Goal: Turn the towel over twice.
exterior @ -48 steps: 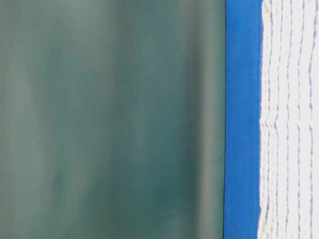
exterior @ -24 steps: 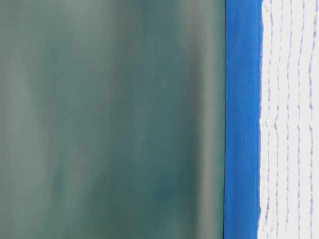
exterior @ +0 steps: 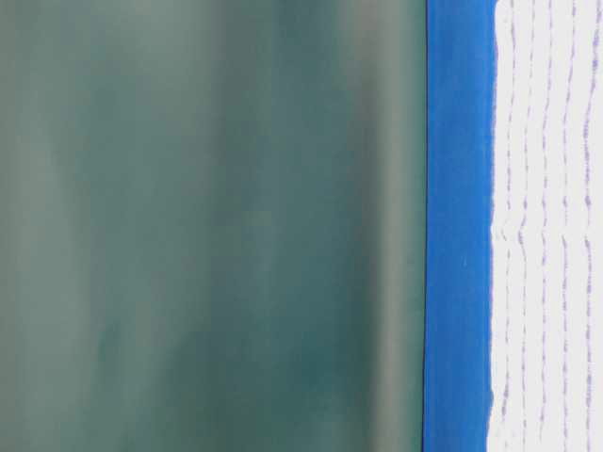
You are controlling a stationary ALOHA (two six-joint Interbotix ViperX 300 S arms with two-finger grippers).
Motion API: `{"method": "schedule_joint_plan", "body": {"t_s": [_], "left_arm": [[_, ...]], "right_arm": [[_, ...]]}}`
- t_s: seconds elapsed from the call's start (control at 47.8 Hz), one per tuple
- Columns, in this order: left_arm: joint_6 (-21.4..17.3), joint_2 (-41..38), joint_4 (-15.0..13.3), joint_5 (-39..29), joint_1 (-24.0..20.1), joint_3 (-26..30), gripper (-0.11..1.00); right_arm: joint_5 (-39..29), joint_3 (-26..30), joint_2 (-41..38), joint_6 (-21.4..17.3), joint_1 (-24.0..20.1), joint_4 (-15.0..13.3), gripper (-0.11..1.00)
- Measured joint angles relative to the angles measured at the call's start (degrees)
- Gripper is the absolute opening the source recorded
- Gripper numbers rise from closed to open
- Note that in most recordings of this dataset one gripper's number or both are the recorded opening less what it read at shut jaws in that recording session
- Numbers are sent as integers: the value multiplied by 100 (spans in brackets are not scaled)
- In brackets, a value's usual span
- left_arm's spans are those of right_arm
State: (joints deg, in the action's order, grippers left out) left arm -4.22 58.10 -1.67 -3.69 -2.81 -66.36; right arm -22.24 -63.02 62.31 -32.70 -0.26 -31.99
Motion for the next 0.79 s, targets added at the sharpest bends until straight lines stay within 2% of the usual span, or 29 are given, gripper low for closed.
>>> {"method": "schedule_joint_plan", "body": {"t_s": [0.209,0.502,0.627,0.794], "left_arm": [[105,756,0,0,-70,-642,65],[431,1230,0,9,-70,-1187,65],[501,1248,0,9,-70,-1257,65],[501,1266,0,9,-70,-1266,65]], "right_arm": [[290,-571,404,-88,202,44,63],[1406,-1433,527,-519,668,105,63],[1696,-1529,527,-545,888,105,63],[1740,-1538,527,-545,923,105,59]]}}
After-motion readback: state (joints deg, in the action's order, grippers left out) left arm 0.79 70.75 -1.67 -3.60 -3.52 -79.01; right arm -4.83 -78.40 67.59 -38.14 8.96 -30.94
